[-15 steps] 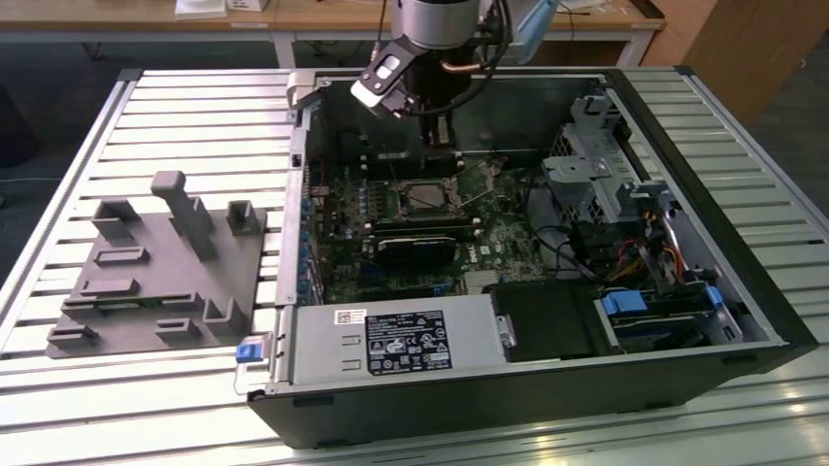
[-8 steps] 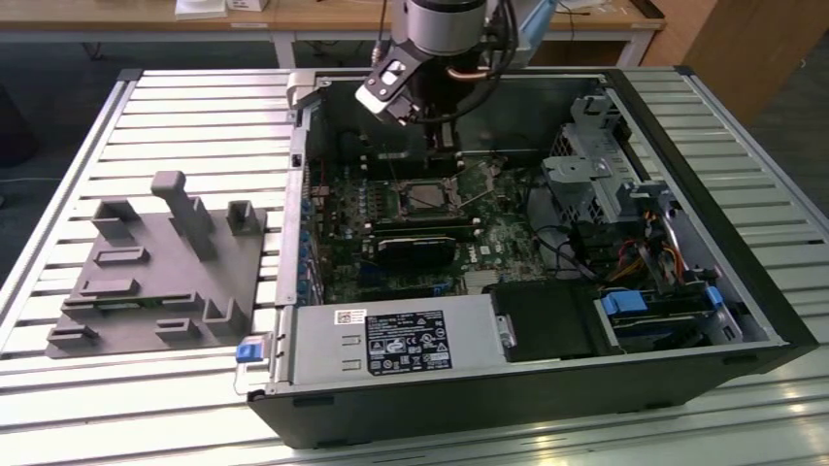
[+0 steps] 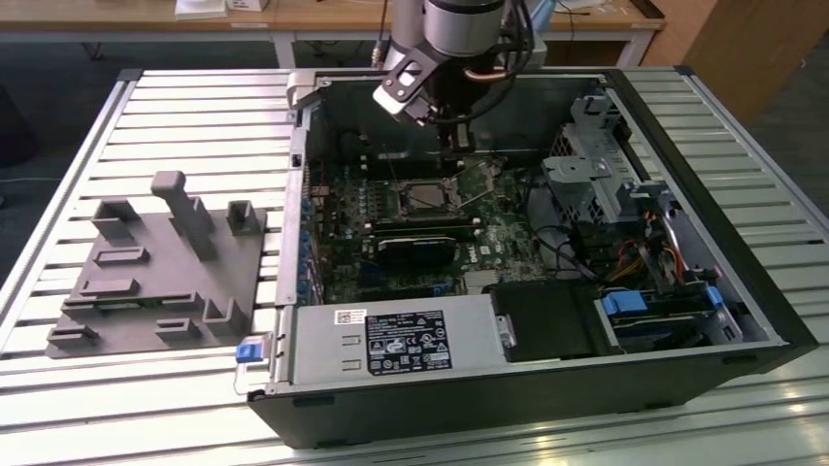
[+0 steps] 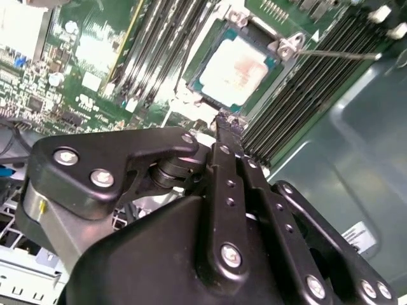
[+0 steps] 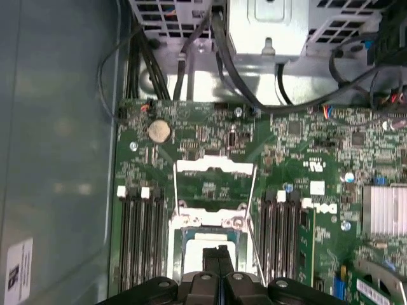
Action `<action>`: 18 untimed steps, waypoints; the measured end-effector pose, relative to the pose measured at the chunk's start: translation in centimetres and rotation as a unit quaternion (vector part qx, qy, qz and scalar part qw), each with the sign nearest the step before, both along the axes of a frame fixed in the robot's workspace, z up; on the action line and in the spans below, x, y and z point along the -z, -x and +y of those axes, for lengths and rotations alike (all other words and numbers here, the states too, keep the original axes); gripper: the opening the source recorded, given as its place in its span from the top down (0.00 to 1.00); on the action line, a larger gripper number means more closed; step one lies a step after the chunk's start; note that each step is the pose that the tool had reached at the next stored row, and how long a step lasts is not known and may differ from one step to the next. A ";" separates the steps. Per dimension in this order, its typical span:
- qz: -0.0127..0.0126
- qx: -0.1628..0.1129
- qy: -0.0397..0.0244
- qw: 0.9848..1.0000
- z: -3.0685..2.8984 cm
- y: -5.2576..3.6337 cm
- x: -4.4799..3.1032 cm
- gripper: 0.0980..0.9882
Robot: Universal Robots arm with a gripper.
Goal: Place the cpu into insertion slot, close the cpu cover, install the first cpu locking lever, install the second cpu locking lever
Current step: 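Close the cpu cover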
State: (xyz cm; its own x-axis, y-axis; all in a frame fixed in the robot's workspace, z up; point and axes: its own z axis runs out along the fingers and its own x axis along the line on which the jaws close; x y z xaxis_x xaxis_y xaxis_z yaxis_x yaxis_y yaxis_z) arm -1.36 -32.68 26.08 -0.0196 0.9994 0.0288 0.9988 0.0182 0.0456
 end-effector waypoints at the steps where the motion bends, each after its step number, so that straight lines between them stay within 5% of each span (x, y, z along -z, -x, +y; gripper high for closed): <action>1: 0.000 -0.001 0.000 1.000 0.00 -0.24 0.03 0.99; 18: 0.000 -0.017 0.001 1.000 0.00 -3.63 0.51 0.99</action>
State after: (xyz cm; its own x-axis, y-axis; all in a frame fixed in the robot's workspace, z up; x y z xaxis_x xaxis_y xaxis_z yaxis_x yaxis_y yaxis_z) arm 2.27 -32.68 25.57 -0.0531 0.9982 0.0275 0.9976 0.0518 0.0451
